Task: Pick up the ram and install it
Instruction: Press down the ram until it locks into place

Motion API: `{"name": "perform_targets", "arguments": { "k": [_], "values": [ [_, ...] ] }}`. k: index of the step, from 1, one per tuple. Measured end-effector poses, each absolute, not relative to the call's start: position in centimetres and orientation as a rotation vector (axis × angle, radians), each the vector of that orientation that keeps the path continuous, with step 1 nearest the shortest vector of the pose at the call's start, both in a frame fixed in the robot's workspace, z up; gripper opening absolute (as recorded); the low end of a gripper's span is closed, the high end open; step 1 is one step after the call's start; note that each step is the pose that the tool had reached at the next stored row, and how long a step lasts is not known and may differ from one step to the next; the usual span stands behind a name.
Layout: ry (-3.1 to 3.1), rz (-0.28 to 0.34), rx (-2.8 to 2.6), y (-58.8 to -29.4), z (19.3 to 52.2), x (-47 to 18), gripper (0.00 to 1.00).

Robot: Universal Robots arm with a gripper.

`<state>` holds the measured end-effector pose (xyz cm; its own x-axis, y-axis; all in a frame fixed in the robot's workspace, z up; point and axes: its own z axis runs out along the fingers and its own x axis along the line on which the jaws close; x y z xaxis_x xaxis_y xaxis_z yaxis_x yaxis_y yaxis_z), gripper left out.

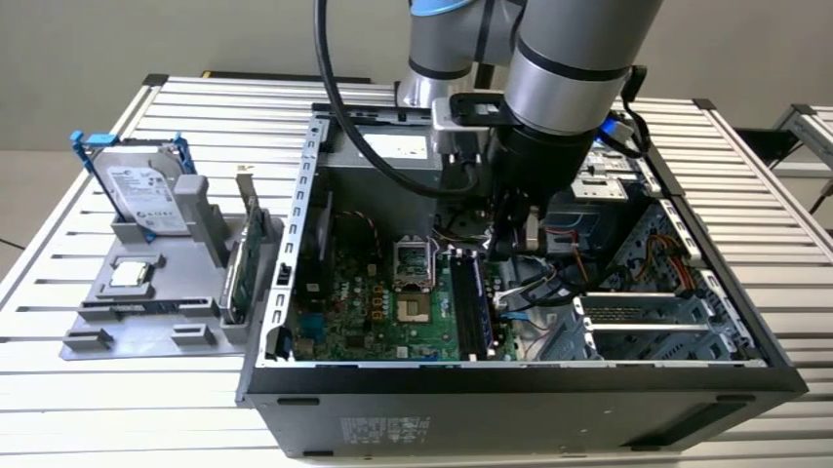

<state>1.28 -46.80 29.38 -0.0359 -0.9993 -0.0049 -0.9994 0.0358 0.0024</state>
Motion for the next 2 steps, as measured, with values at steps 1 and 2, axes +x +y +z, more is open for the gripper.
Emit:
{"name": "perform_targets", "arguments": {
  "k": [1, 2],
  "values": [
    [2.26, 0.008, -2.18, -46.8, 29.38, 1.28, 0.0],
    [2.26, 0.008, -2.18, -46.8, 29.37, 1.28, 0.0]
  ]
}}
